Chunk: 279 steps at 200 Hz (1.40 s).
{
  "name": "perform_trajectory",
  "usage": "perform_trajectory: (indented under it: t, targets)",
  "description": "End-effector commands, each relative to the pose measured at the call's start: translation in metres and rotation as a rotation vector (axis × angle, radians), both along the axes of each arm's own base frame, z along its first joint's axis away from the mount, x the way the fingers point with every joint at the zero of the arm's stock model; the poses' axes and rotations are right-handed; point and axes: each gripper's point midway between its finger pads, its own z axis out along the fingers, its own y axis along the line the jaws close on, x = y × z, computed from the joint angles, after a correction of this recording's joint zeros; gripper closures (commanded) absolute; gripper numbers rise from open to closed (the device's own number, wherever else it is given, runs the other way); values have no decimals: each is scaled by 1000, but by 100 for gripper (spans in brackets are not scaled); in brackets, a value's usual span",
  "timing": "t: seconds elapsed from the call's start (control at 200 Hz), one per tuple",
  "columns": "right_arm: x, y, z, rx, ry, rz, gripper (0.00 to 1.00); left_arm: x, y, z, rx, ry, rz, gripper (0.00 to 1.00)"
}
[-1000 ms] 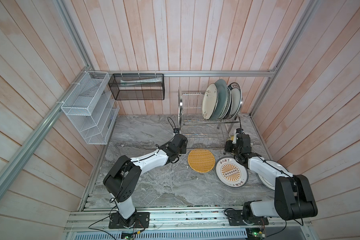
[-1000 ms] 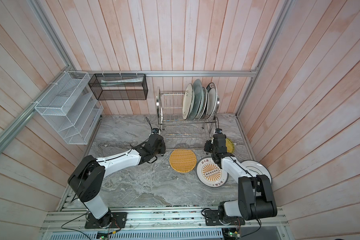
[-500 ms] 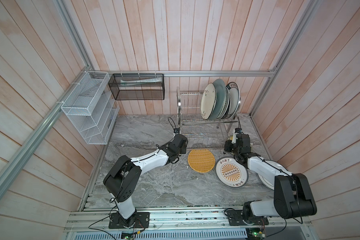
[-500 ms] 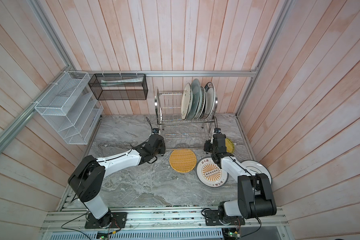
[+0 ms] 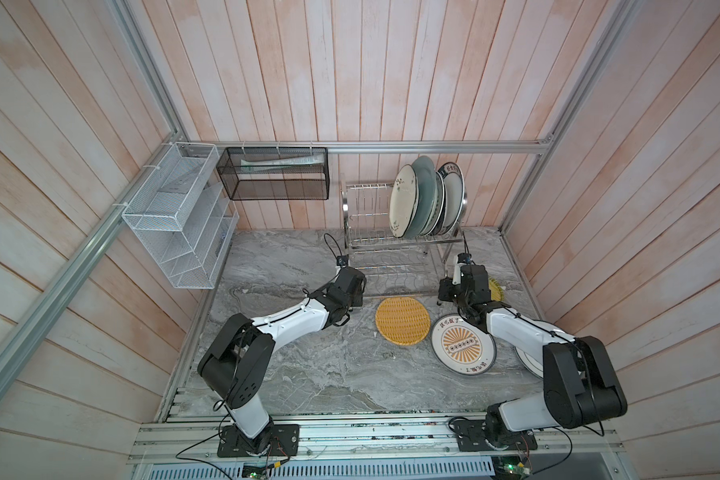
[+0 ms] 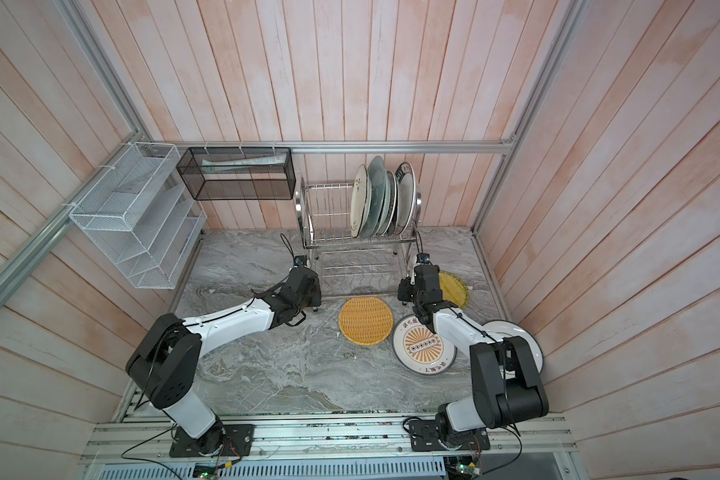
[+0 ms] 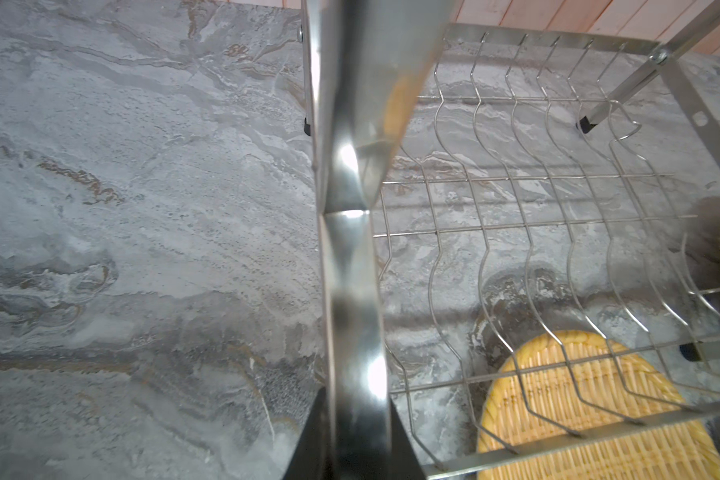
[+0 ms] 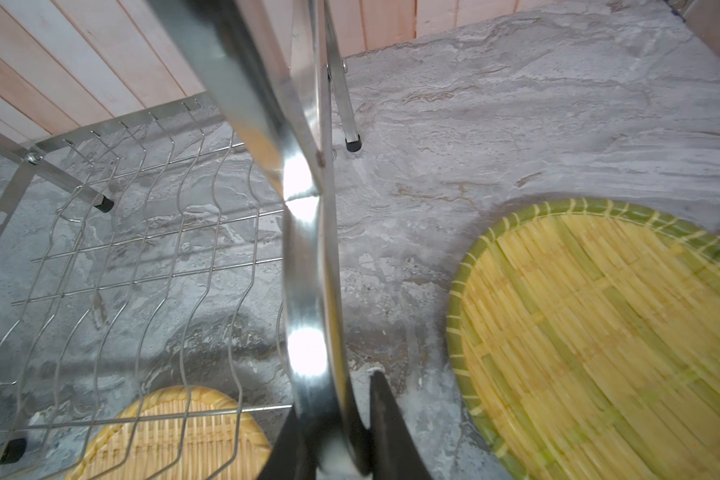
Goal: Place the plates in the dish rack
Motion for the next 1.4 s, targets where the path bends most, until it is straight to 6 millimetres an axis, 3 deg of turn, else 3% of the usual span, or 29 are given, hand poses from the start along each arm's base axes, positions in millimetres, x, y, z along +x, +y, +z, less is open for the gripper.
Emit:
perform_trajectory:
  t: [0.0,0.32,0.615,0.94,1.115,1.3,1.39]
  targets:
    - [2,22,-3,127,46,-9,100,3,32,16,-74,-22,123,100]
    - [8,69,-1,182,52,34,100,-3,80,16,-79,-29,187,100]
    - [10,110,-6,194,70,79,100,-3,103,16,-82,-32,220,100]
    - [11,132,-6,202,77,117,100,-8,126,18,-91,-41,271,100]
    - [12,137,-8,200,81,121,100,-12,129,17,-100,-38,271,100]
    - [13,136,-4,194,74,118,100,-13,127,16,-106,-30,262,83]
    - [13,135,-3,188,74,116,93,-13,126,19,-110,-34,257,78]
